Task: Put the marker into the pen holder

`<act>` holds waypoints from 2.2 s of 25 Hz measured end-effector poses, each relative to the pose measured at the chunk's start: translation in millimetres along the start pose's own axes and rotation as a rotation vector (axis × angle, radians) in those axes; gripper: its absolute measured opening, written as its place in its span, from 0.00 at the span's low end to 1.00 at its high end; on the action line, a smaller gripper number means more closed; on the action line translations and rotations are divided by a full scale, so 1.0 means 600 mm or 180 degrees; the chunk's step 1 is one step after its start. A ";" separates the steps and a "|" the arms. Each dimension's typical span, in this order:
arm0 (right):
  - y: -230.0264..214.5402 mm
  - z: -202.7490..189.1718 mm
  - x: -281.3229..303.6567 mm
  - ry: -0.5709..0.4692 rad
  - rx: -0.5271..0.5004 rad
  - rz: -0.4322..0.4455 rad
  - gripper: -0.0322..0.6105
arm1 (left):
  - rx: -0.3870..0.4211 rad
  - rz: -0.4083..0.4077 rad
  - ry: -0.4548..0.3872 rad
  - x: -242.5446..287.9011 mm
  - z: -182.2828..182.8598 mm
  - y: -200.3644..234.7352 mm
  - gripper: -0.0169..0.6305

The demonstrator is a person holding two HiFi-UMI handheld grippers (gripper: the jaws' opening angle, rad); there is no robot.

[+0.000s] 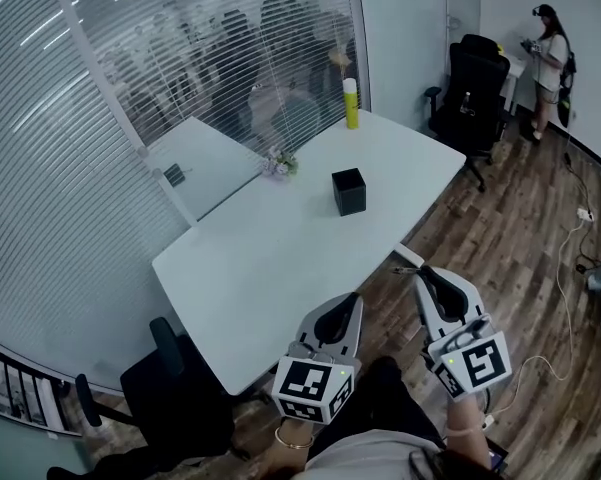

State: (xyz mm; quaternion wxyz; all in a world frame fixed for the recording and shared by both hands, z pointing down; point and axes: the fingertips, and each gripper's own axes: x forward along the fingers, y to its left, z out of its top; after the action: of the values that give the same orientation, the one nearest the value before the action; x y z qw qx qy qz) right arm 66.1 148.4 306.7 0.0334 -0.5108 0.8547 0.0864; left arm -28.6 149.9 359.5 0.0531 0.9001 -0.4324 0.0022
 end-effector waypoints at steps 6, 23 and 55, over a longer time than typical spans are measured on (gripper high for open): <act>-0.046 -0.011 0.056 -0.0063 0.0049 0.0111 0.14 | -0.0008 0.0074 -0.0002 0.072 0.003 0.028 0.05; -0.212 -0.057 0.207 -0.0117 0.0161 0.0472 0.14 | 0.0011 0.0366 -0.0003 0.303 0.018 0.102 0.05; -0.280 -0.109 0.389 -0.0022 0.0225 0.0686 0.14 | -0.0017 0.0596 0.0091 0.415 0.030 0.222 0.05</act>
State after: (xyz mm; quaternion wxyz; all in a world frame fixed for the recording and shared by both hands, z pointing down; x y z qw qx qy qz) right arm 104.9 -143.7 318.2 0.0448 -0.4141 0.9071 0.0610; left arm 22.8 -128.0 366.4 0.0612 0.8555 -0.5139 0.0189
